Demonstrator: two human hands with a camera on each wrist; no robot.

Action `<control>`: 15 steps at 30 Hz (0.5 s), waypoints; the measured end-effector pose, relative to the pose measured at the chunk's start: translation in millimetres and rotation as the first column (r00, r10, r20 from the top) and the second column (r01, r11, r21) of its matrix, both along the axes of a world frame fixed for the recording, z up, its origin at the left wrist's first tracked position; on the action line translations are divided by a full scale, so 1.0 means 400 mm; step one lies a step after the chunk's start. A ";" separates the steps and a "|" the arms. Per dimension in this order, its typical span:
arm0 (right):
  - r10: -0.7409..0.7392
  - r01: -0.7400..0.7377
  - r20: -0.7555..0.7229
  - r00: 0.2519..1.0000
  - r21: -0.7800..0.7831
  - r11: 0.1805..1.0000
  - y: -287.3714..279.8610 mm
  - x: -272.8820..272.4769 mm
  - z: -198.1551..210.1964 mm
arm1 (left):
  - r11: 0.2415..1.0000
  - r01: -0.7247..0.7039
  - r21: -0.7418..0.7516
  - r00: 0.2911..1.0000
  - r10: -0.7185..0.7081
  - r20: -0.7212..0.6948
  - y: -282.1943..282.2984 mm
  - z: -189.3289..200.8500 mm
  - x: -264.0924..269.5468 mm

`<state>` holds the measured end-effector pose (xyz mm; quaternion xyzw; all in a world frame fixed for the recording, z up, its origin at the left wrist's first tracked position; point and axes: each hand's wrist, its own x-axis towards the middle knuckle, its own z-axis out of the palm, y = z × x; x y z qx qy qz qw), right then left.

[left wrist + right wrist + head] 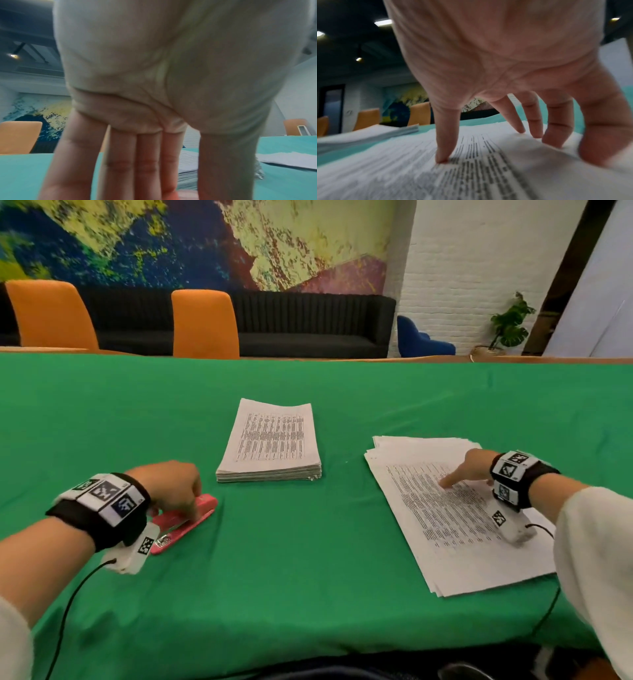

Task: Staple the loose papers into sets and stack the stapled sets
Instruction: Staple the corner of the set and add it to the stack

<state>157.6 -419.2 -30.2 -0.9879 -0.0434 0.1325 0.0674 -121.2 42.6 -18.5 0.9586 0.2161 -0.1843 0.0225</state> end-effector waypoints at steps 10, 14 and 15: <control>-0.133 0.107 0.029 0.991 0.431 0.896 -0.021 -0.008 0.035 | 0.913 0.405 0.055 0.913 -0.407 0.034 -0.019 -0.011 -0.030; 0.056 0.069 -0.171 0.984 0.646 0.761 -0.054 0.000 0.129 | 0.970 0.228 0.079 0.936 -0.241 0.258 0.010 -0.003 -0.054; 0.099 0.049 -0.173 0.980 0.689 0.723 -0.055 -0.005 0.157 | 0.985 0.149 0.092 0.931 -0.171 0.323 0.012 -0.001 -0.058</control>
